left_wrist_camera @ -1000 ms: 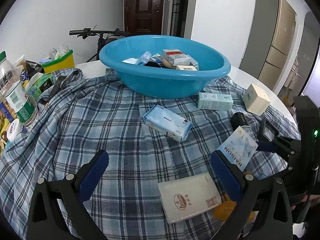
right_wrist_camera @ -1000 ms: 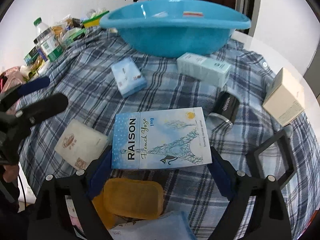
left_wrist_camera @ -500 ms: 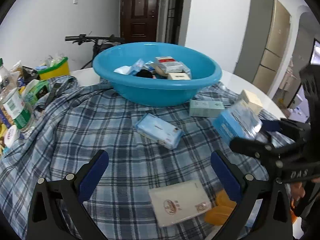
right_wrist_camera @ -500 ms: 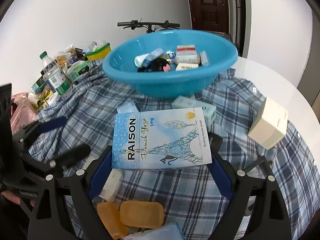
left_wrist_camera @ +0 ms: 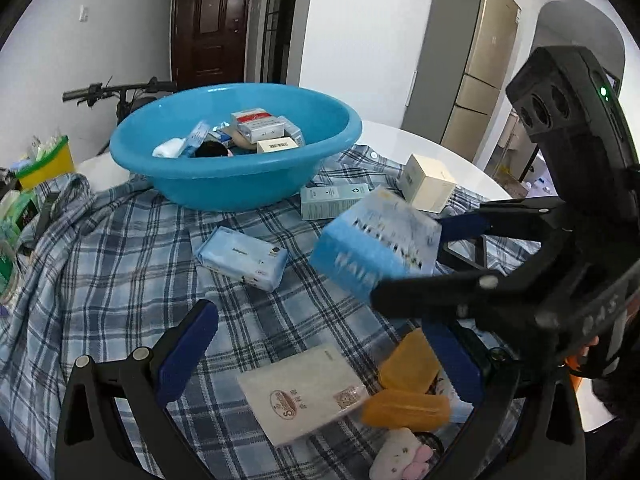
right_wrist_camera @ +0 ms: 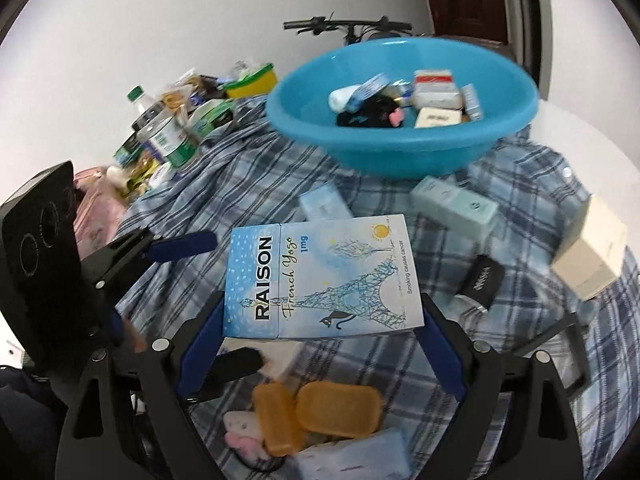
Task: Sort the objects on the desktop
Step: 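Grasp the blue RAISON French Yoga pack with the right tool and lift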
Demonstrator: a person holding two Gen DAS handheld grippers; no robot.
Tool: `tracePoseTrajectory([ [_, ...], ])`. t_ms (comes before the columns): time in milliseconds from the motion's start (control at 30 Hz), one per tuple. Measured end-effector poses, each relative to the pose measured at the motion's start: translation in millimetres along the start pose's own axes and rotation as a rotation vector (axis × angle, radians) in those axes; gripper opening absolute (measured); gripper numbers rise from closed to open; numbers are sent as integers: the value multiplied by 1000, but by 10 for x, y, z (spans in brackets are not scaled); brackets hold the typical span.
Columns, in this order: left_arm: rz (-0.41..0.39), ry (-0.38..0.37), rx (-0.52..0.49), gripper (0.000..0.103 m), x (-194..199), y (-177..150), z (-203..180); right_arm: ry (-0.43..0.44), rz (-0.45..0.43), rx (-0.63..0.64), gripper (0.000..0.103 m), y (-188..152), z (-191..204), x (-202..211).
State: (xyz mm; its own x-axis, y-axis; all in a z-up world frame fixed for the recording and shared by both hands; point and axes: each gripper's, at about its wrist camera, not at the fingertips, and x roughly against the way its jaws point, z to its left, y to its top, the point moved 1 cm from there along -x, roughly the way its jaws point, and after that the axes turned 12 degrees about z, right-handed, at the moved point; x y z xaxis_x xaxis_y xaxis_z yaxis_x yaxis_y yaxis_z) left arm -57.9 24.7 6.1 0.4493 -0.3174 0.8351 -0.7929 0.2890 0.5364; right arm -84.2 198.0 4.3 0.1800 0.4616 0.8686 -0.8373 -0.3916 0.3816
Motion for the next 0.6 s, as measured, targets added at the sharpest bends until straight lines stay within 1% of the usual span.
tracePoseTrajectory([
  [67,-5,19,-27,97,5,-8,-46,14,17,14,89,-11,37,-33],
  [167,-11,38,-68,92,10,-28,-129,25,34,37,89,-28,88,-74],
  [200,-13,45,-80,92,7,-31,-150,37,43,43,89,-32,107,-91],
  [300,-19,48,-113,85,6,-38,-208,77,70,52,89,-44,143,-134],
  [333,-18,46,-121,80,0,-37,-223,77,72,52,89,-44,147,-142],
  [367,-17,43,-128,72,-5,-37,-237,72,71,50,89,-43,146,-147],
  [400,-16,38,-134,71,-8,-42,-247,70,71,48,89,-44,136,-145],
  [600,-23,27,-123,70,-8,-19,-238,97,66,23,89,-34,83,-128],
])
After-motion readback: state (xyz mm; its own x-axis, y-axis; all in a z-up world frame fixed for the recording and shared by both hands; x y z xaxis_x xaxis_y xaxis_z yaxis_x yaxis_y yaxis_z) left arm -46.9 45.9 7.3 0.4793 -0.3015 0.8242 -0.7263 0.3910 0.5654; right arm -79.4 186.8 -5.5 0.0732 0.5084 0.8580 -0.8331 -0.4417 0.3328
